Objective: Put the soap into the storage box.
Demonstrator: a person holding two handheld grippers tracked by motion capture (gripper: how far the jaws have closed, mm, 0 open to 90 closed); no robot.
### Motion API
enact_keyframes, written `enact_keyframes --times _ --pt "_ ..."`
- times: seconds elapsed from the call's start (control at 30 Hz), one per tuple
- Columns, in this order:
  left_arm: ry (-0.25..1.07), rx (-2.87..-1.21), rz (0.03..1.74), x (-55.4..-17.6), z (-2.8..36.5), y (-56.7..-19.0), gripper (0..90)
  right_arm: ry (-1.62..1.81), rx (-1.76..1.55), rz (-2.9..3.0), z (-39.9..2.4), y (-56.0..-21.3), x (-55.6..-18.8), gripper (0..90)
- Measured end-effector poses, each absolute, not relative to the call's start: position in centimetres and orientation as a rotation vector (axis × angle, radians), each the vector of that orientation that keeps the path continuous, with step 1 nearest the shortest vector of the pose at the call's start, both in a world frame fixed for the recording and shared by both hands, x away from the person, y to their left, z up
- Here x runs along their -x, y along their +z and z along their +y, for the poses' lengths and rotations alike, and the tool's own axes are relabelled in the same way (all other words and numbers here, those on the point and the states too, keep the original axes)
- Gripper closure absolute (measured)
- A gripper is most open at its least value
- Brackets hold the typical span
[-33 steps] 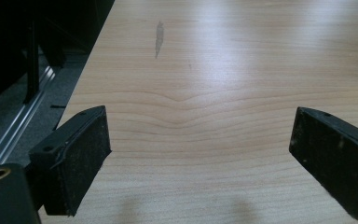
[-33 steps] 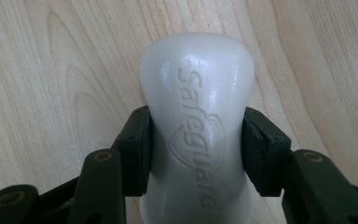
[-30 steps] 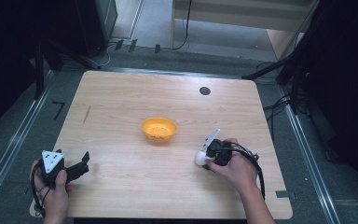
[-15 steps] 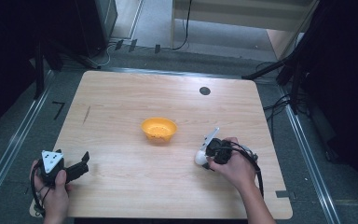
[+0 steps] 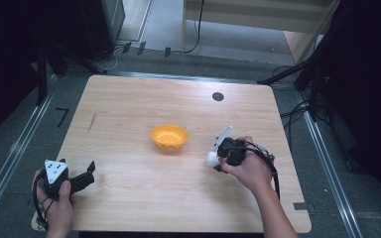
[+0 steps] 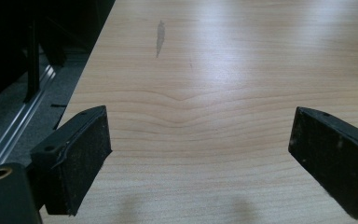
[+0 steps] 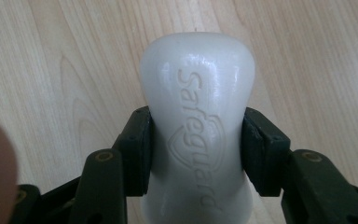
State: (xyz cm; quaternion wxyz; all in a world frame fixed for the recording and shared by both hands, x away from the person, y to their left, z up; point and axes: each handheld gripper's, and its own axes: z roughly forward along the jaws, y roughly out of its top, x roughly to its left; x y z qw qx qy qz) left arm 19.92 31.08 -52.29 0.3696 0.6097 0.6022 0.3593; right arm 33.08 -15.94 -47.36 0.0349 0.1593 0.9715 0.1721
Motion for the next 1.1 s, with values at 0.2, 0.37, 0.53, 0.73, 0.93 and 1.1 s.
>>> enact_keyframes --times 0.2,0.37,0.53,0.73,0.93,1.1 --pt "0.921 -1.561 1.546 -19.9 31.1 -52.3 5.7 0.525 -0.457 2.995 -15.0 -46.5 -34.0 50.7" --pt "0.92 -1.562 1.544 -19.9 31.1 -52.3 5.7 0.515 -0.442 2.993 -14.2 -45.8 -34.5 50.7" --pt "0.92 -1.562 1.544 -19.9 31.2 -52.3 5.7 0.515 -0.436 2.997 -13.8 -45.4 -34.9 50.7" --pt "0.917 -1.562 1.545 -19.9 31.2 -52.3 5.7 0.548 -0.427 3.001 -13.5 -45.1 -35.4 50.7" --pt "0.915 -1.549 1.552 -19.9 31.3 -52.3 5.6 0.532 -0.406 3.006 -13.1 -44.9 -35.8 50.7" --pt "0.915 -1.554 1.551 -19.9 31.3 -52.3 5.7 0.528 -0.389 3.006 -12.5 -44.5 -36.1 50.7"
